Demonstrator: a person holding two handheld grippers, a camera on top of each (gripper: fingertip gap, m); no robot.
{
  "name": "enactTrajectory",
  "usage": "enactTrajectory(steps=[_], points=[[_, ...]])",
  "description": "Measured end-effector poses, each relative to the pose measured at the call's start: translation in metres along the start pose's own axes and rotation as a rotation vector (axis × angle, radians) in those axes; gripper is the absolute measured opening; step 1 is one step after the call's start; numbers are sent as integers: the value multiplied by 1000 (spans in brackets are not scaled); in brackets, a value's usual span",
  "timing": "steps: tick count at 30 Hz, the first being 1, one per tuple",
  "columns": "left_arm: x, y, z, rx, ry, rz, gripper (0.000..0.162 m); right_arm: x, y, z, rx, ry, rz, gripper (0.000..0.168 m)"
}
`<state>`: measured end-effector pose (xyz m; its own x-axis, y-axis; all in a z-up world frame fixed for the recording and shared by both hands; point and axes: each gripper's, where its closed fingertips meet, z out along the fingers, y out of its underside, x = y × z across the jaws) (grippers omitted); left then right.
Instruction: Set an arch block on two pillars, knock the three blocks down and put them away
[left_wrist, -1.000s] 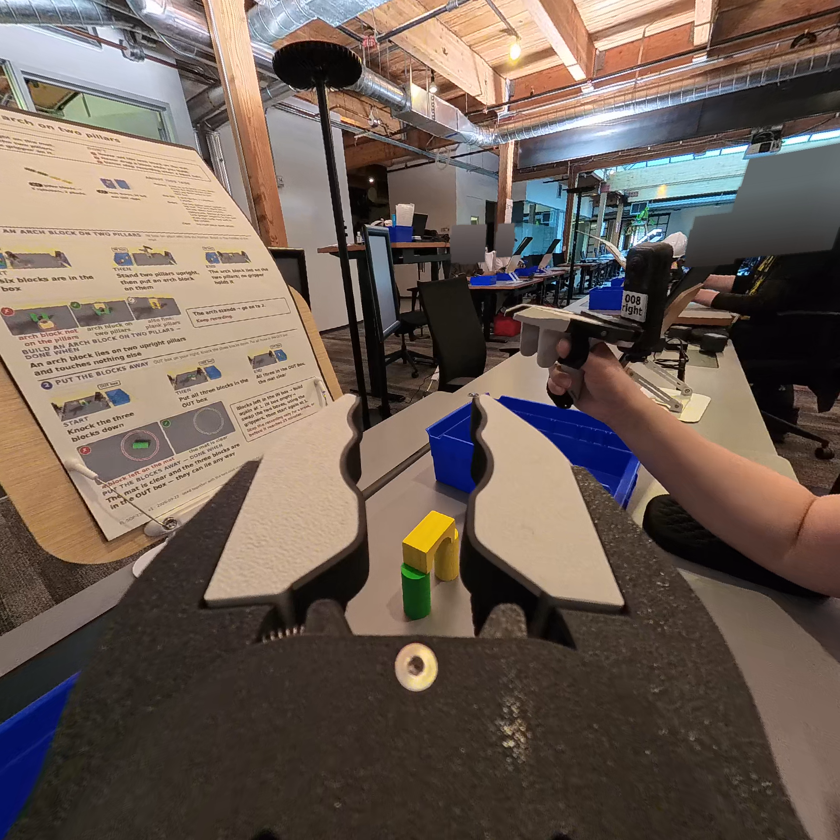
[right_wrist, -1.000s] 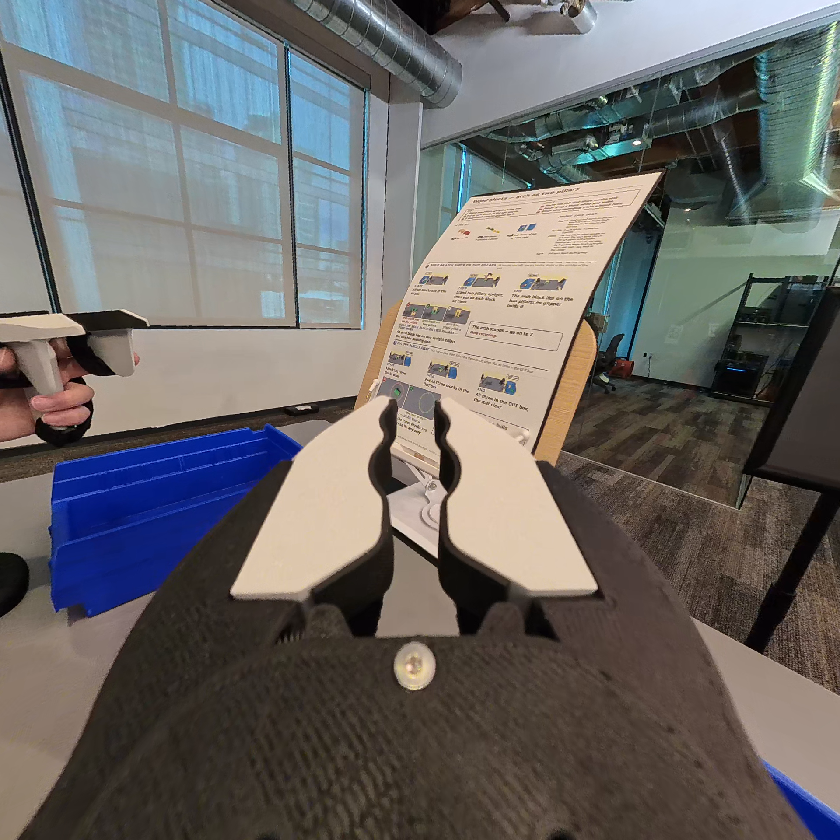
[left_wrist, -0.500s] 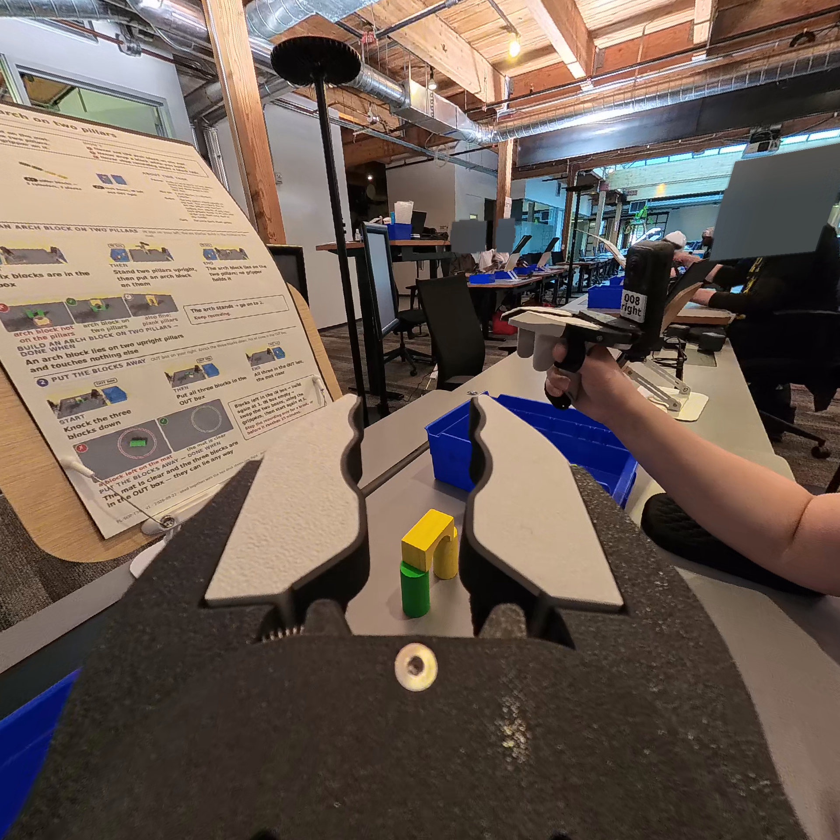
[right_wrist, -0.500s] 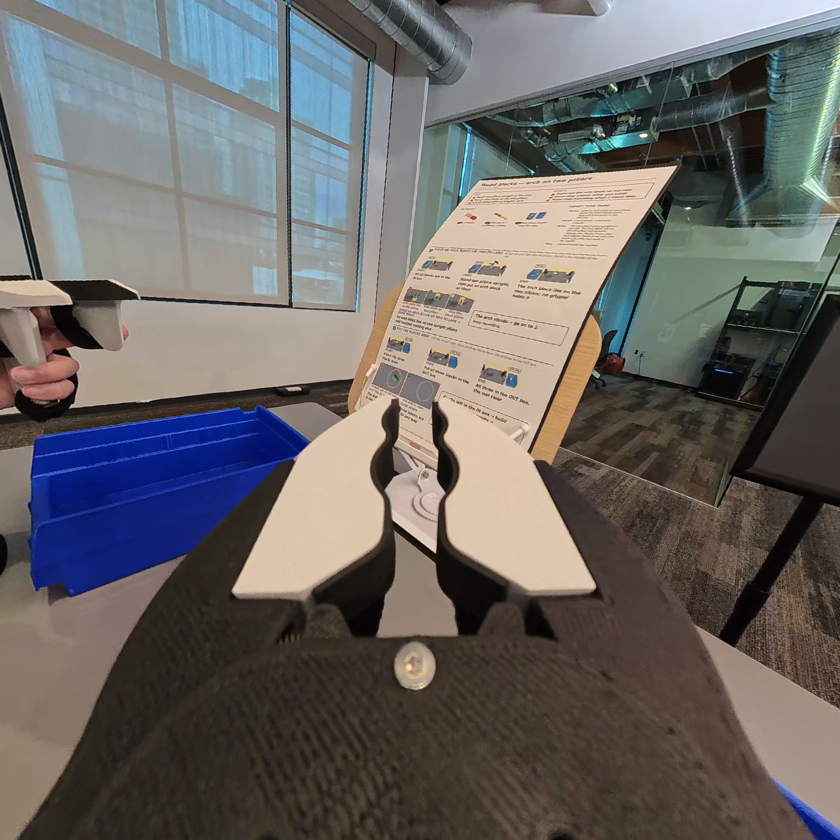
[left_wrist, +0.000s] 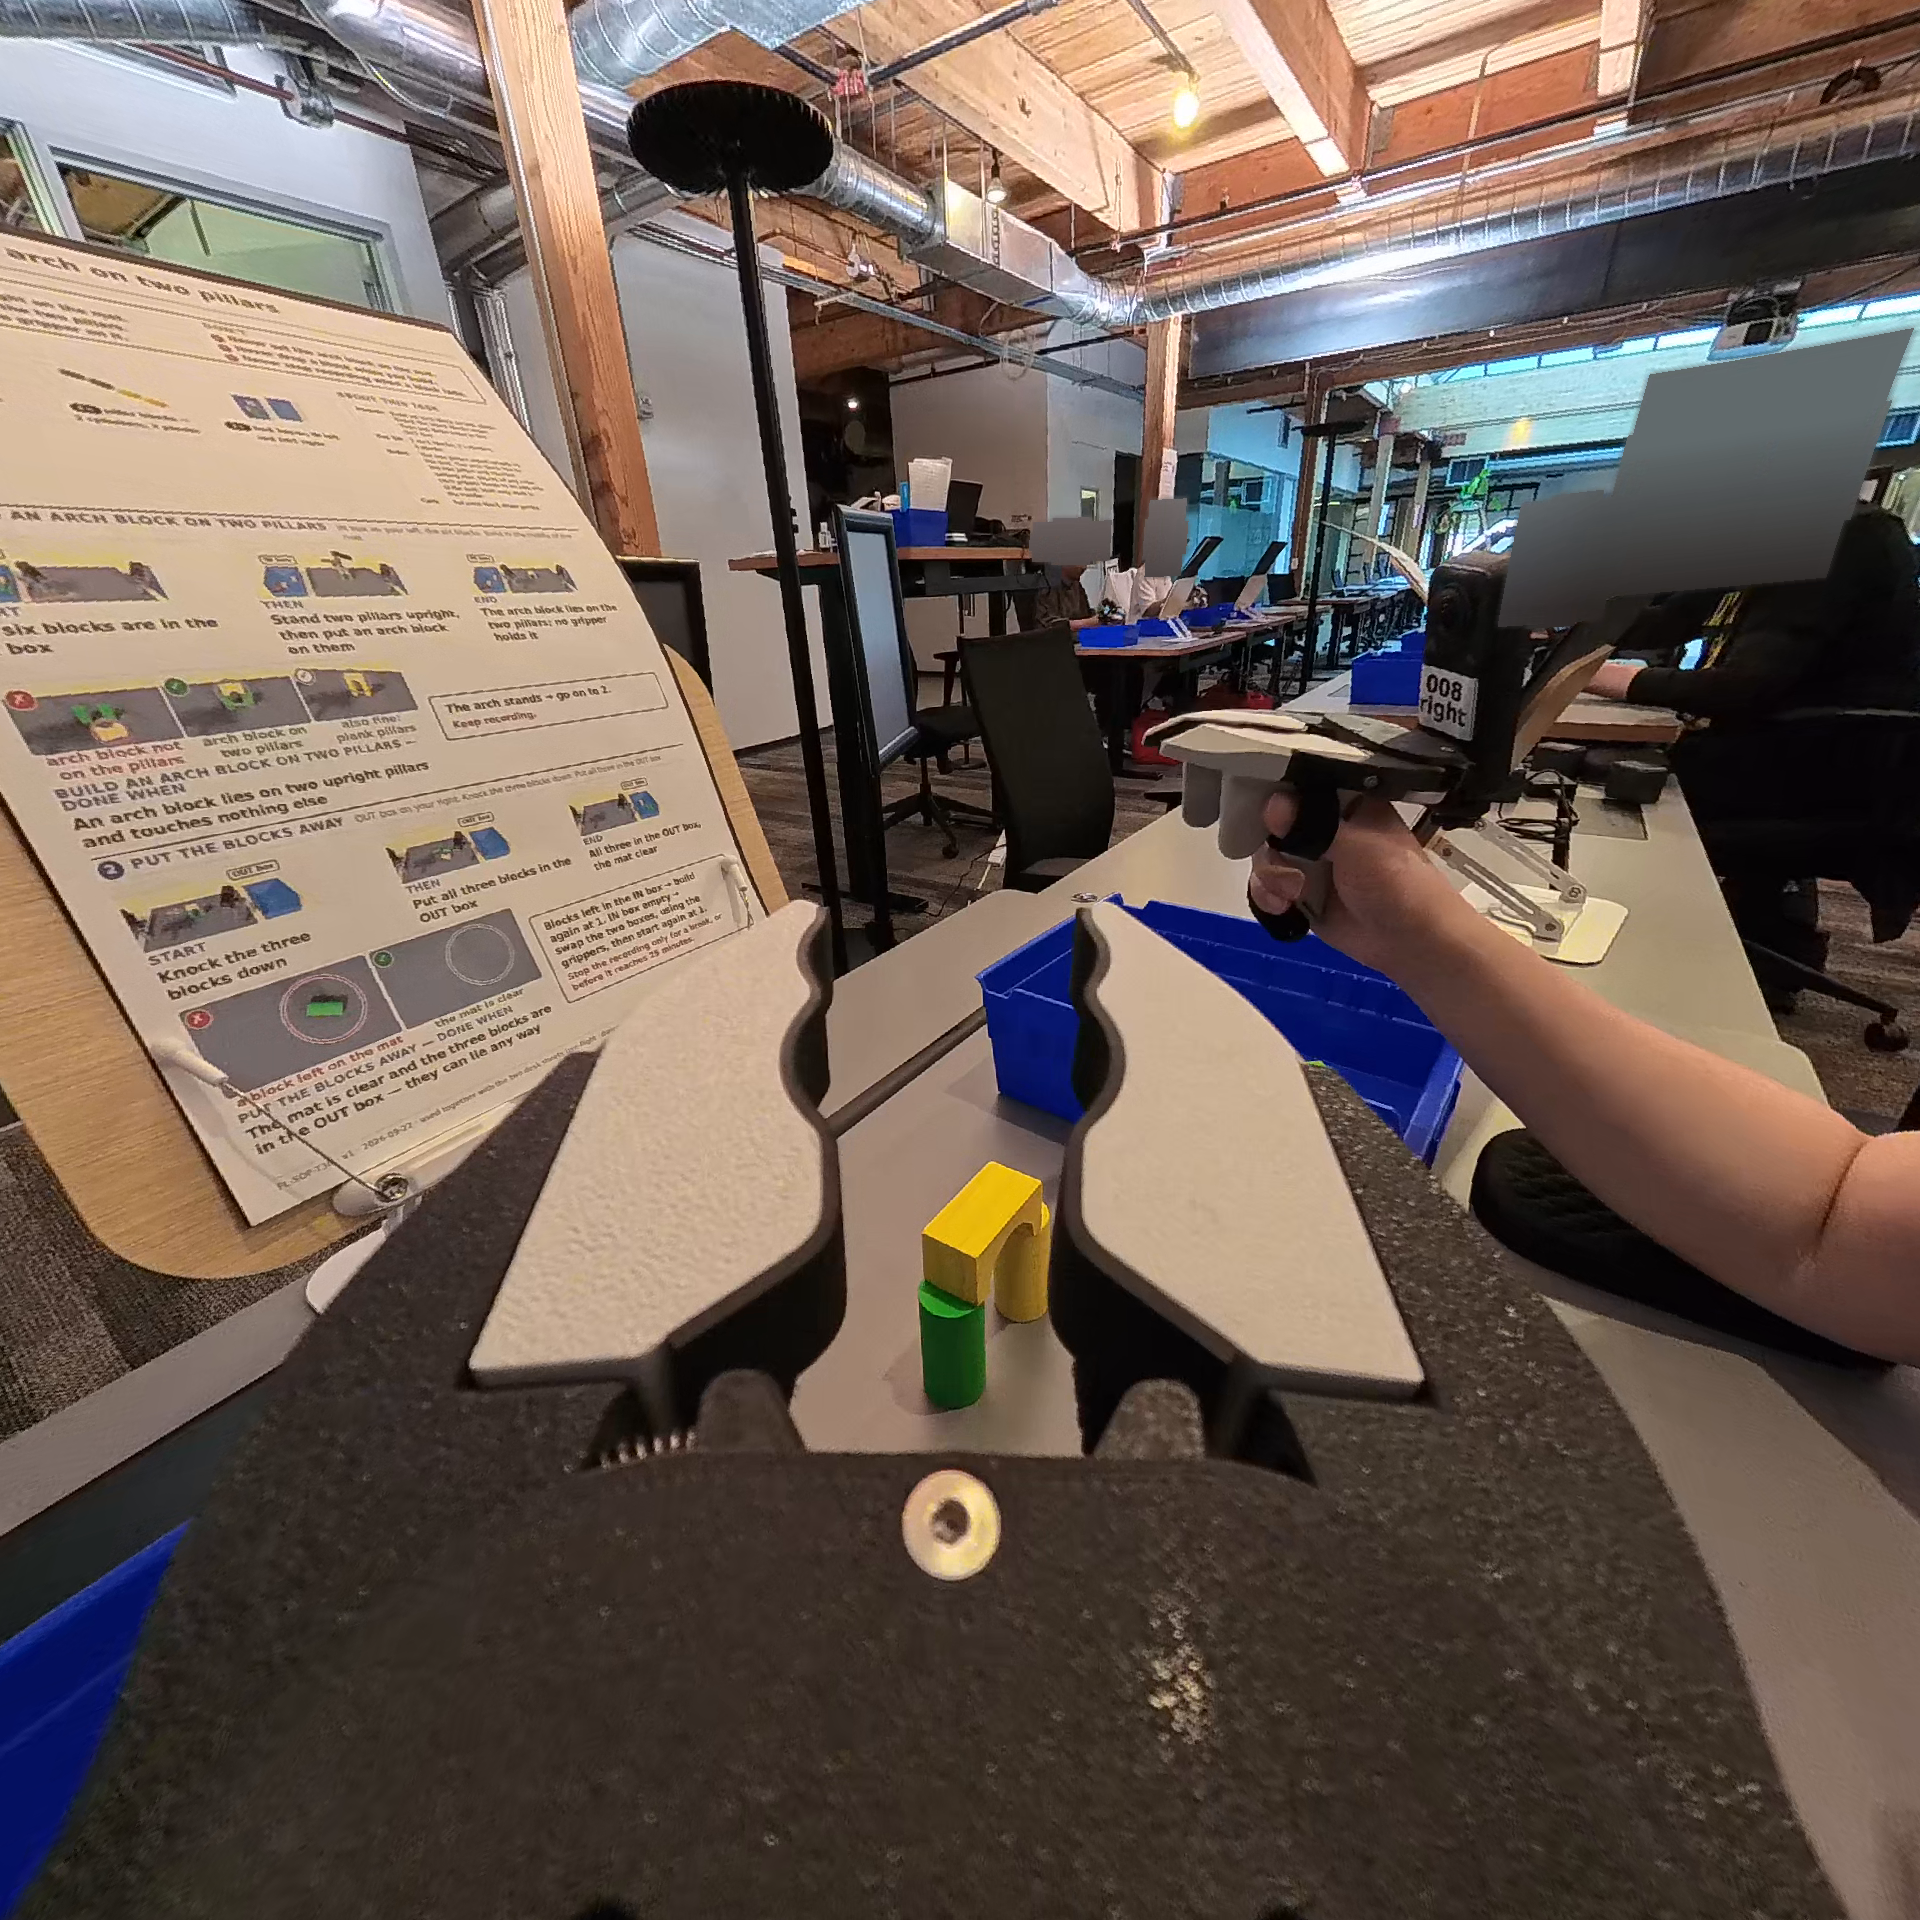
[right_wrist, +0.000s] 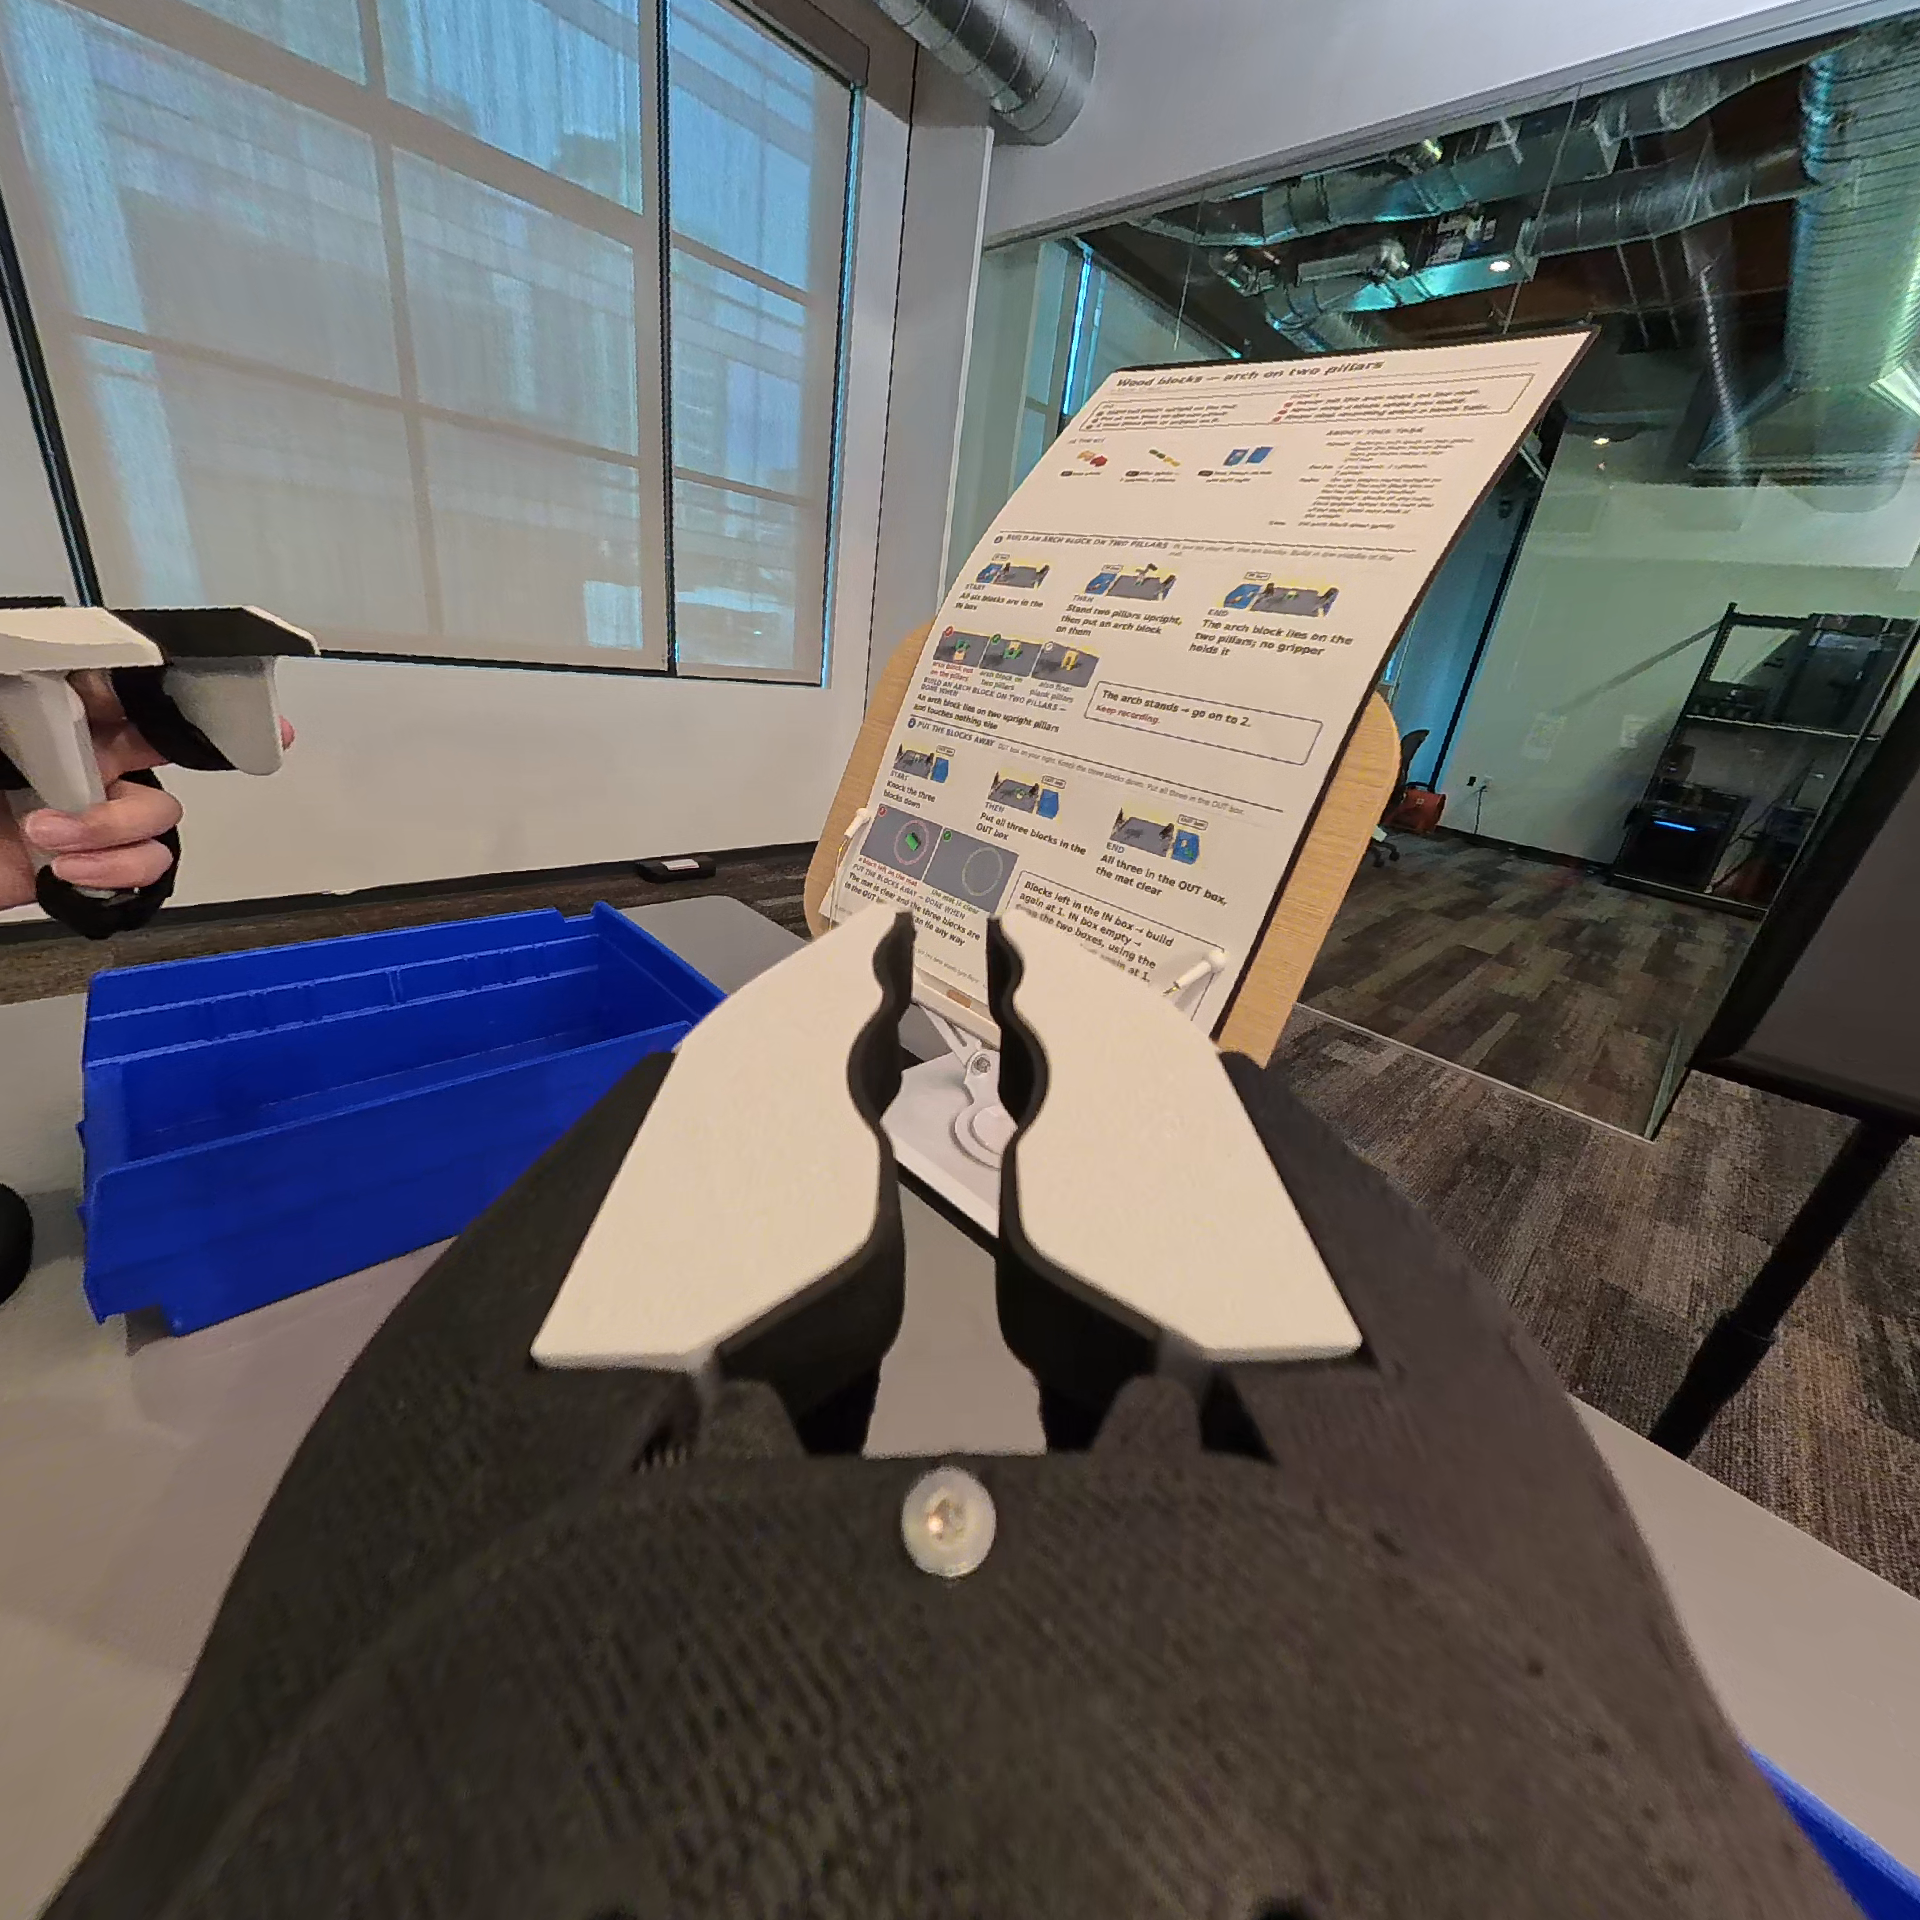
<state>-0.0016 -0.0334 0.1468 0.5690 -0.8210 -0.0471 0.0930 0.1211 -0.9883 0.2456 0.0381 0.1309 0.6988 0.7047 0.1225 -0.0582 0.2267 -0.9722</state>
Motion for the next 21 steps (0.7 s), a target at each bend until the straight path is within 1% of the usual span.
enactTrajectory(steps=[21], points=[[0, 5, 2, -20, 3, -3, 43, -5, 10, 5, -53, -13, -30, 14]])
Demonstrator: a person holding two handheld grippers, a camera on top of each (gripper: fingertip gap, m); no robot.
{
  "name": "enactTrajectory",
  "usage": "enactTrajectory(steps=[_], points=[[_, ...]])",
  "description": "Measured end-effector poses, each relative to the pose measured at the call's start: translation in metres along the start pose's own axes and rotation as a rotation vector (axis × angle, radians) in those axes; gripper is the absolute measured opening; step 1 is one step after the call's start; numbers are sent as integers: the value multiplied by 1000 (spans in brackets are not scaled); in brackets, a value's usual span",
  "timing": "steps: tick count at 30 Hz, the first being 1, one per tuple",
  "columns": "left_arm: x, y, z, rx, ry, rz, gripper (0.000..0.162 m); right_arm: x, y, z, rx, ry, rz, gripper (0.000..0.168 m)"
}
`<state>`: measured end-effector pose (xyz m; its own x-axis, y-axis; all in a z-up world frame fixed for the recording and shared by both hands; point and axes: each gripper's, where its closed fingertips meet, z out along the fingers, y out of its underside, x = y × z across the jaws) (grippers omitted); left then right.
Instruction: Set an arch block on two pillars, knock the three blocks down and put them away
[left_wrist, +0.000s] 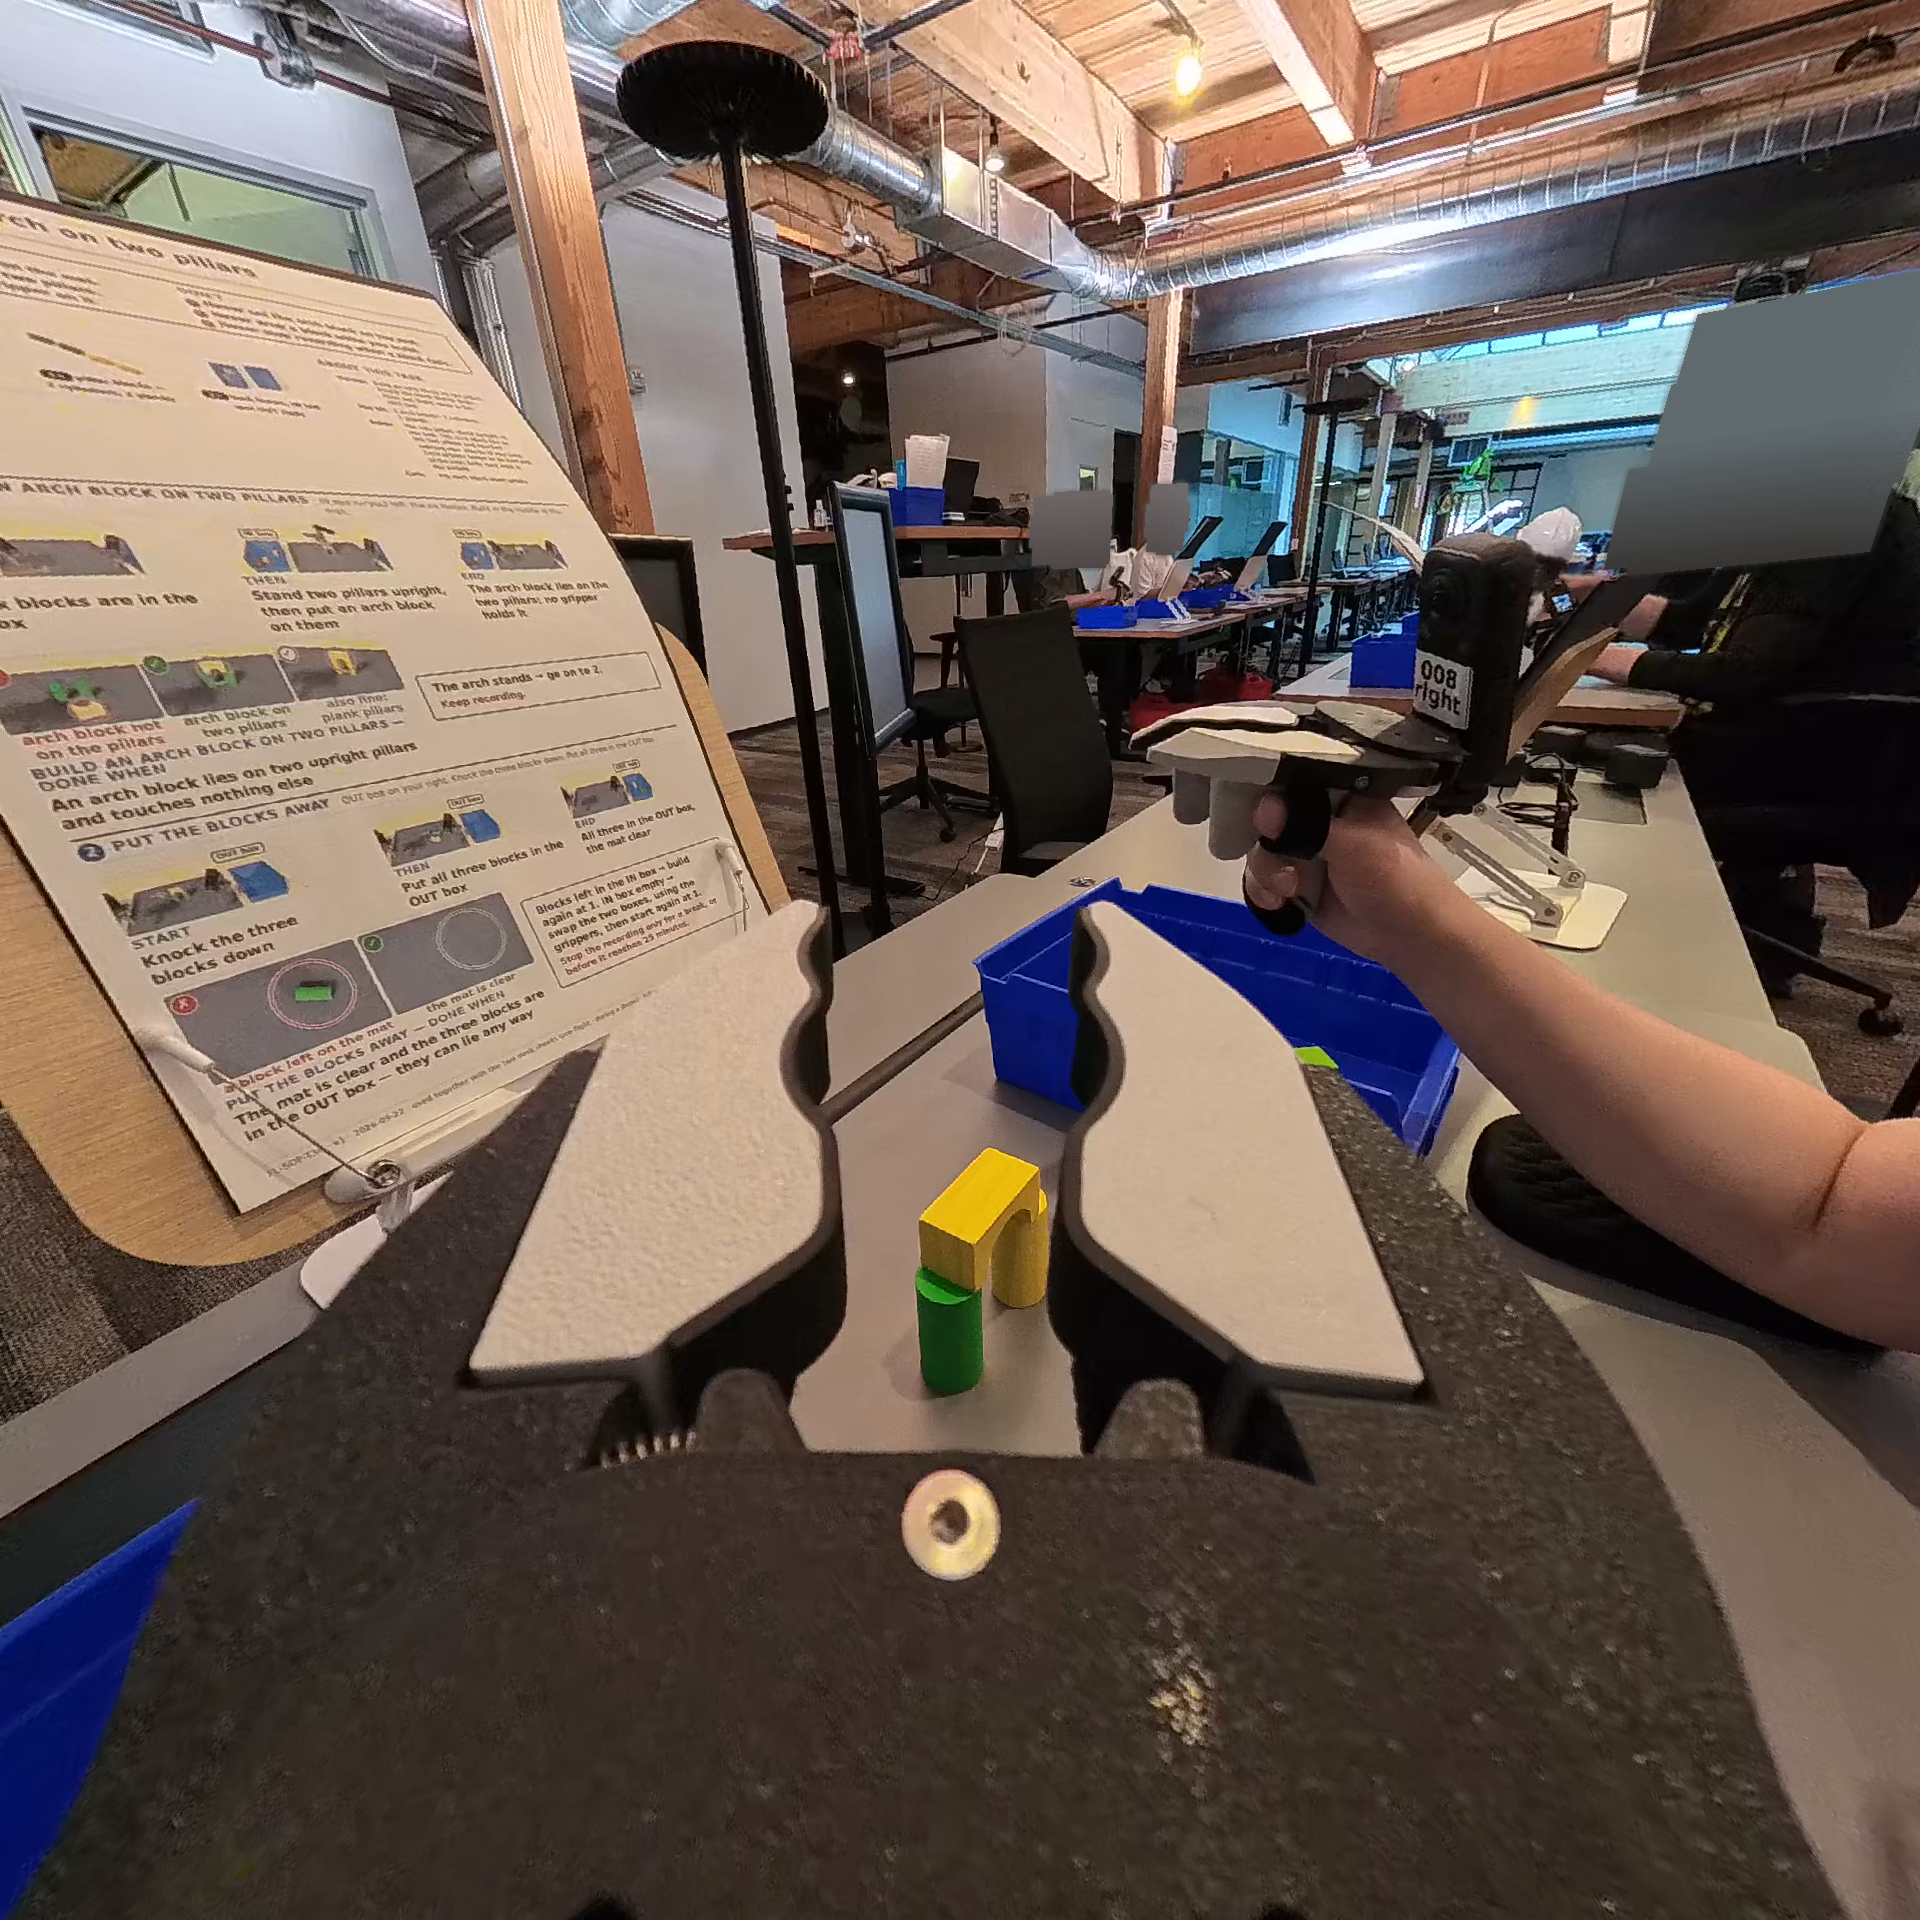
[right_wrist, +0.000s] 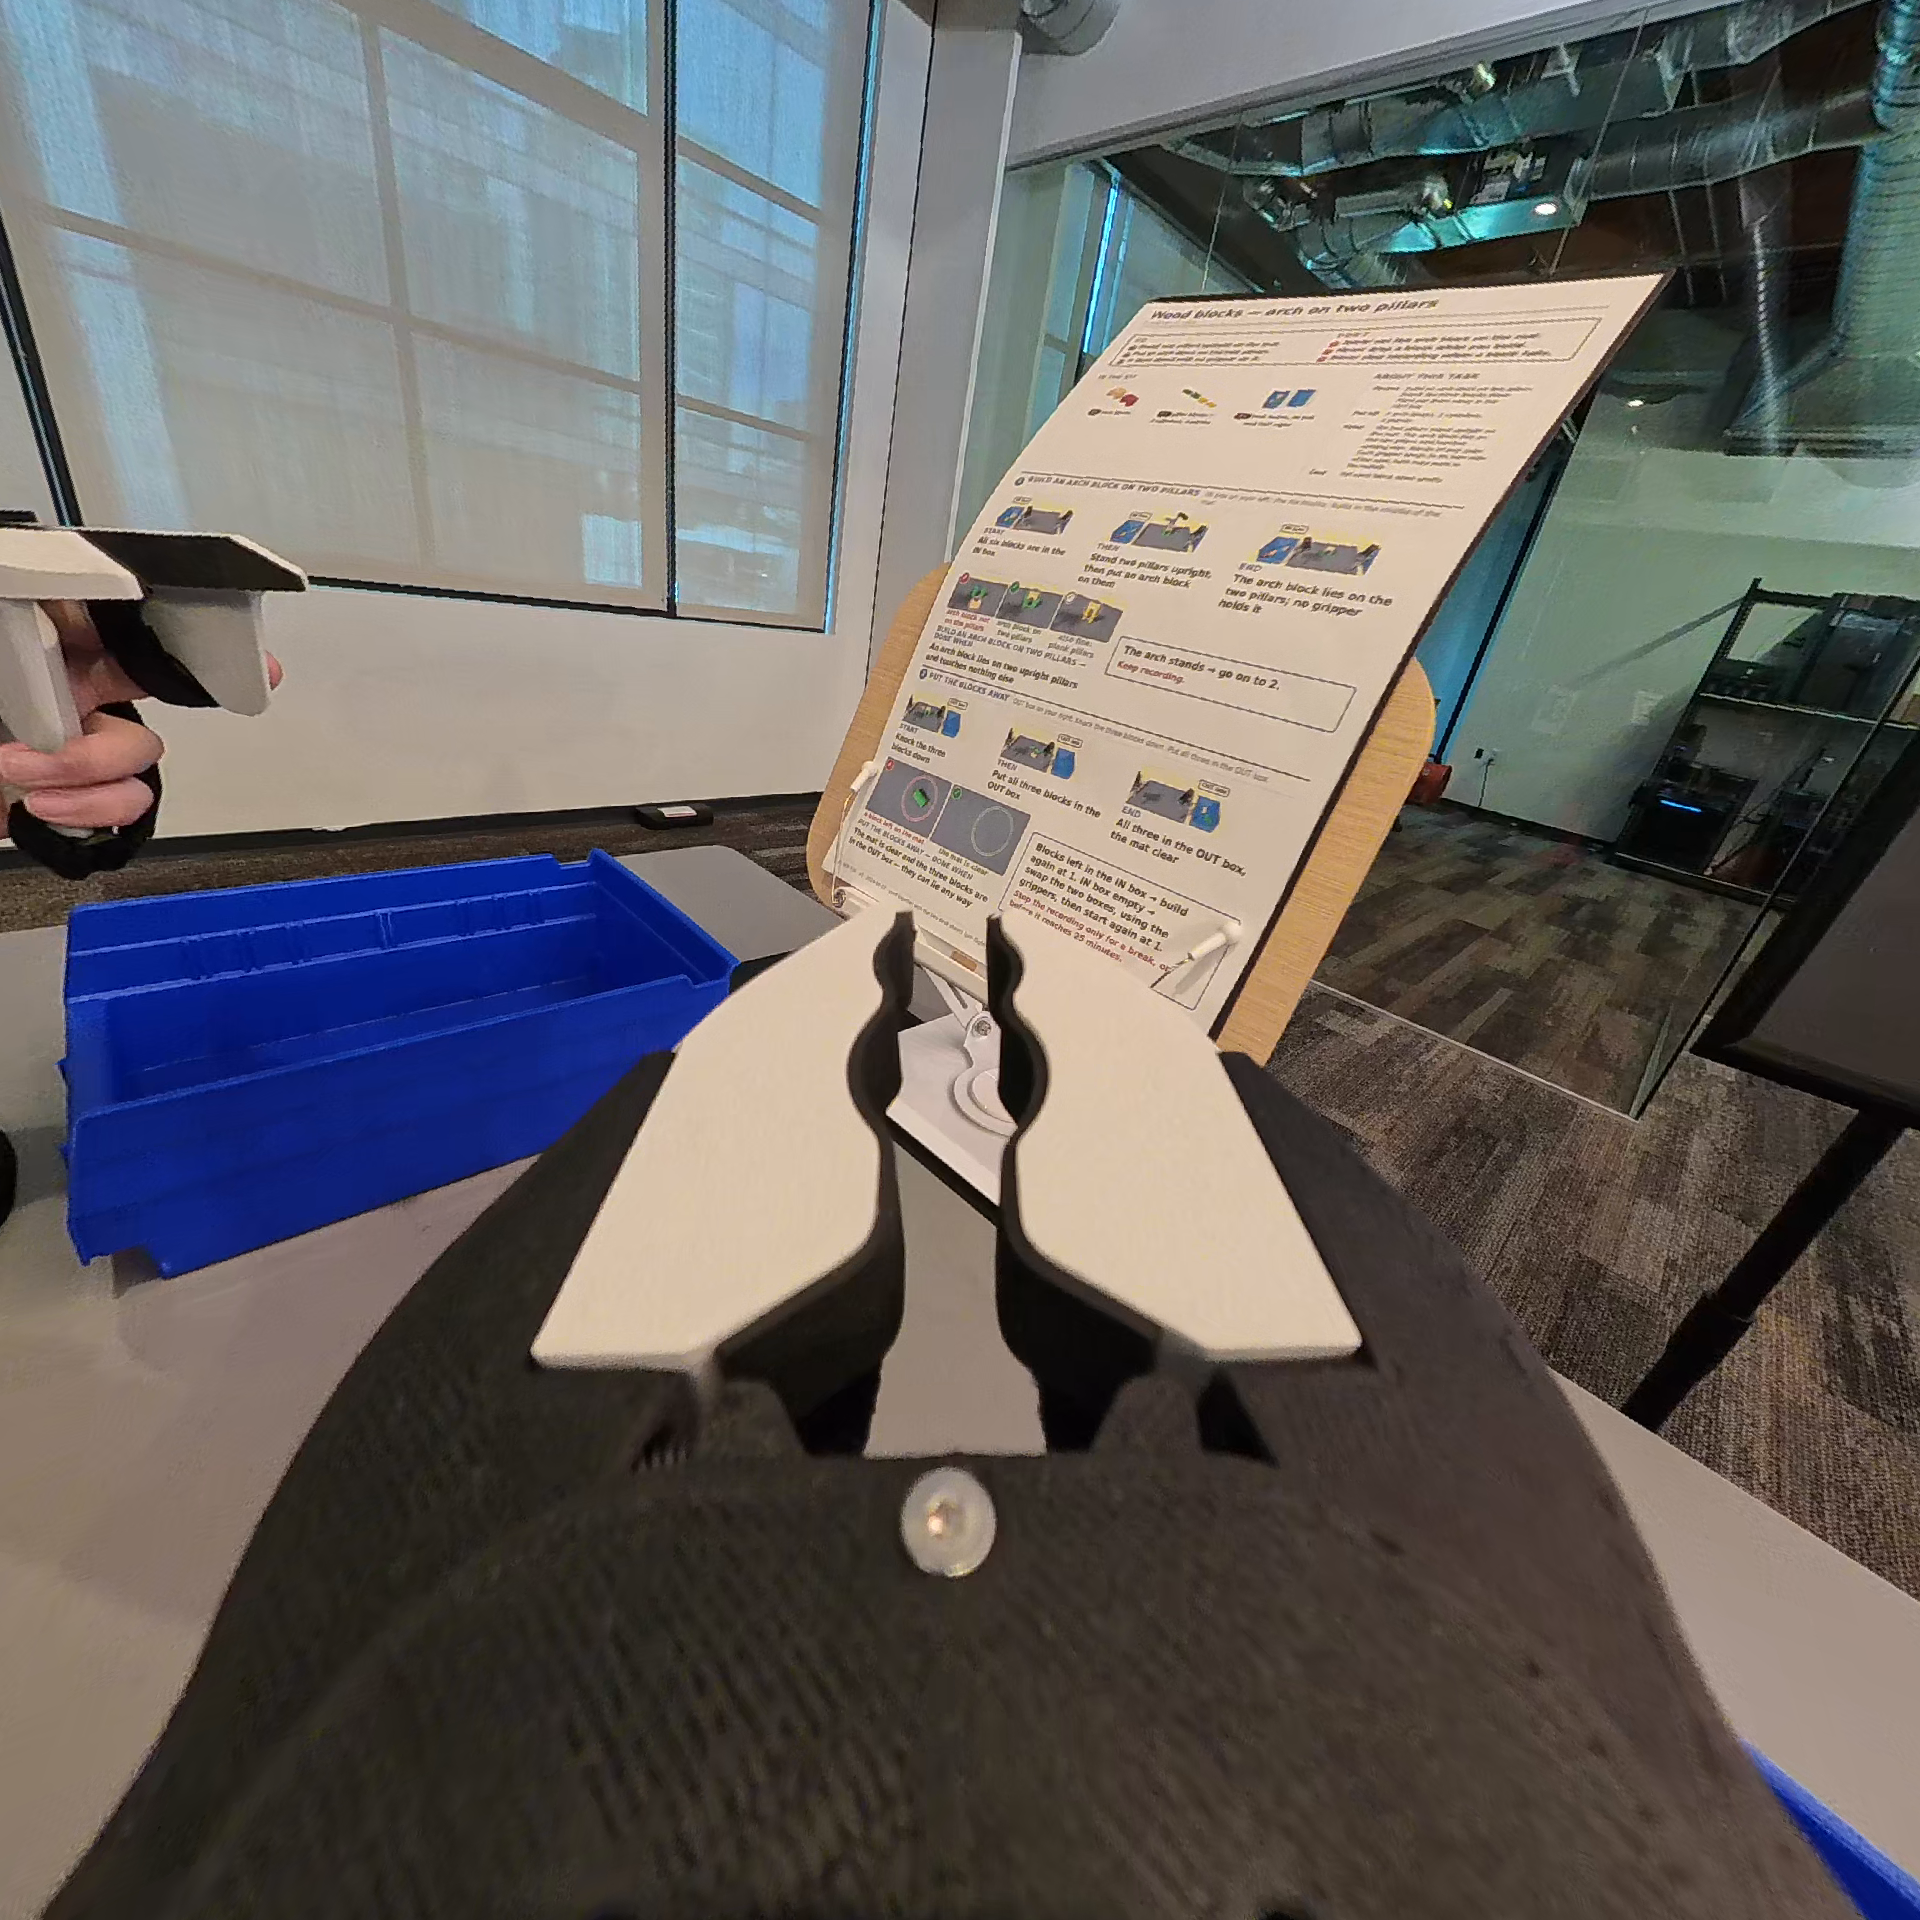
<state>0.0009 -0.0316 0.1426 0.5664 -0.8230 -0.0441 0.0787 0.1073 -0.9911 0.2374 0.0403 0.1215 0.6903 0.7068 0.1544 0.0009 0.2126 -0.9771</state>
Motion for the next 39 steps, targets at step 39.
enactTrajectory(steps=[39], points=[[3, 6, 4, -26, 13, -4, 43, -10, 13, 9, -74, -13, -45, 10]])
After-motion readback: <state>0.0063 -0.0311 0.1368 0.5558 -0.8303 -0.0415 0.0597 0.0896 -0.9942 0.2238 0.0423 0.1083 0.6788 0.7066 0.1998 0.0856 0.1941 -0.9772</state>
